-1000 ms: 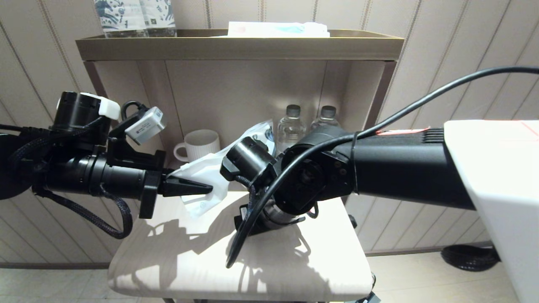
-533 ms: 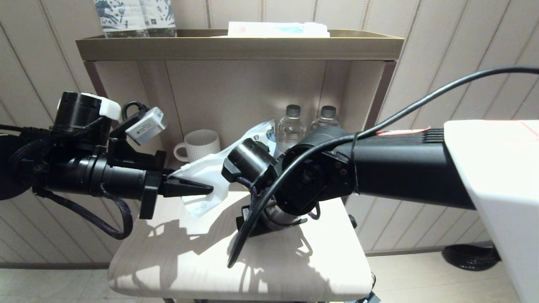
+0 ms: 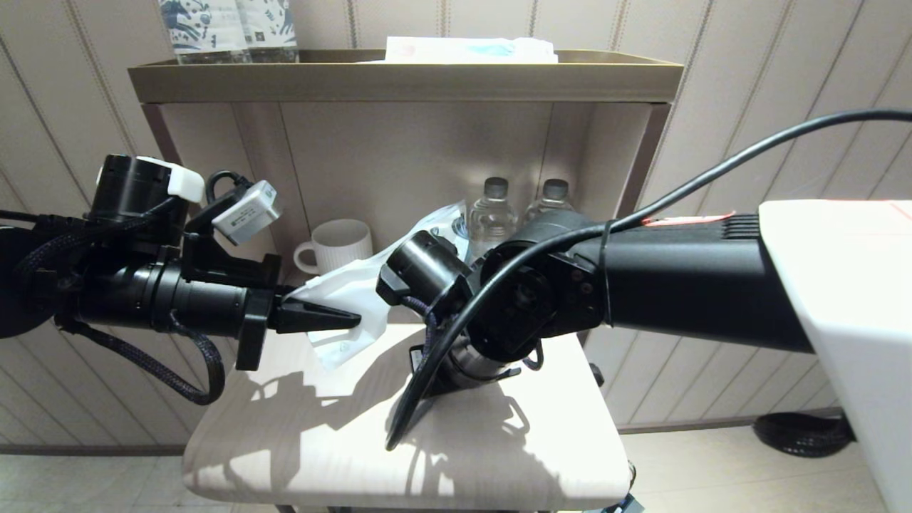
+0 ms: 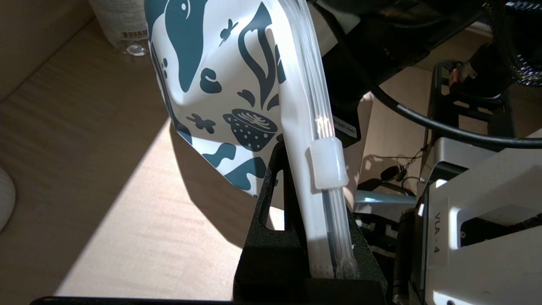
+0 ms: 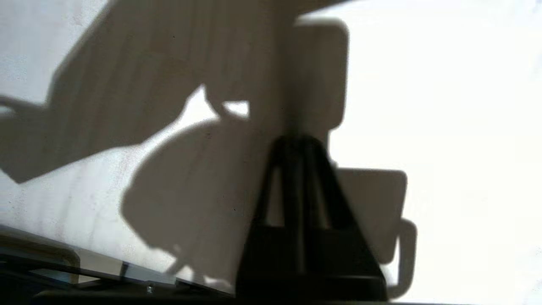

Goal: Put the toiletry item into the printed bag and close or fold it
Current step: Pick up a toothbrush

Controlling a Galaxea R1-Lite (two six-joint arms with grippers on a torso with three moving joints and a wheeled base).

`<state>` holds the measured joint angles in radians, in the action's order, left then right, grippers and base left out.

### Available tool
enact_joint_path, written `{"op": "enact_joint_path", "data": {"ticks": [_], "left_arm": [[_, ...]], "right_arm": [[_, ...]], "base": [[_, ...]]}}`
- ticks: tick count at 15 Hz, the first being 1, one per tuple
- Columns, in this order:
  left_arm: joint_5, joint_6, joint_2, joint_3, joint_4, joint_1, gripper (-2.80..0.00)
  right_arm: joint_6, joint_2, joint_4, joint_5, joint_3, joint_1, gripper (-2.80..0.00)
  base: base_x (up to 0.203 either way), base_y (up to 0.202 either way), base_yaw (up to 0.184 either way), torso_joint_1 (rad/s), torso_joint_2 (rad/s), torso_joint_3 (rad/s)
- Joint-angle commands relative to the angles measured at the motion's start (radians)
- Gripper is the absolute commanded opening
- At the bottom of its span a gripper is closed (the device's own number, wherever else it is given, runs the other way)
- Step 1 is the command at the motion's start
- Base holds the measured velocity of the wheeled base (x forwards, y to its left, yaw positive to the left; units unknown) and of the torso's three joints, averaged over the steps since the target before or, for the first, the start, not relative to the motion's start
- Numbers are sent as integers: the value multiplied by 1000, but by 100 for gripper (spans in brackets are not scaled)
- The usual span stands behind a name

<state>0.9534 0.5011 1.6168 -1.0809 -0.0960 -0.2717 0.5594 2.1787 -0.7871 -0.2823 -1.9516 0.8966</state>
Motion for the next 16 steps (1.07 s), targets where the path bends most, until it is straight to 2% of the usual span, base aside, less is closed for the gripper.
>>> {"op": "enact_joint_path", "data": {"ticks": [1,6,12,16], "left_arm": [[5,2,-2,1,-1,0,-280],[5,4,2,1,-1,0,-280],[5,4,3,1,-1,0,-280],[5,2,2,2,-1,0,-280]], "right_arm": [[4,-1,-4,-1,0,0,-280],[4,-2,-3,-3,0,-8,-280],[-1,-54,0,-9,0,-74,-280],[-1,-74,-4,-9,2,-85,-280]], "base": [[0,0,0,0,0,0],[0,0,0,0,0,0],[0,0,0,0,0,0],[0,0,0,0,0,0]]}}
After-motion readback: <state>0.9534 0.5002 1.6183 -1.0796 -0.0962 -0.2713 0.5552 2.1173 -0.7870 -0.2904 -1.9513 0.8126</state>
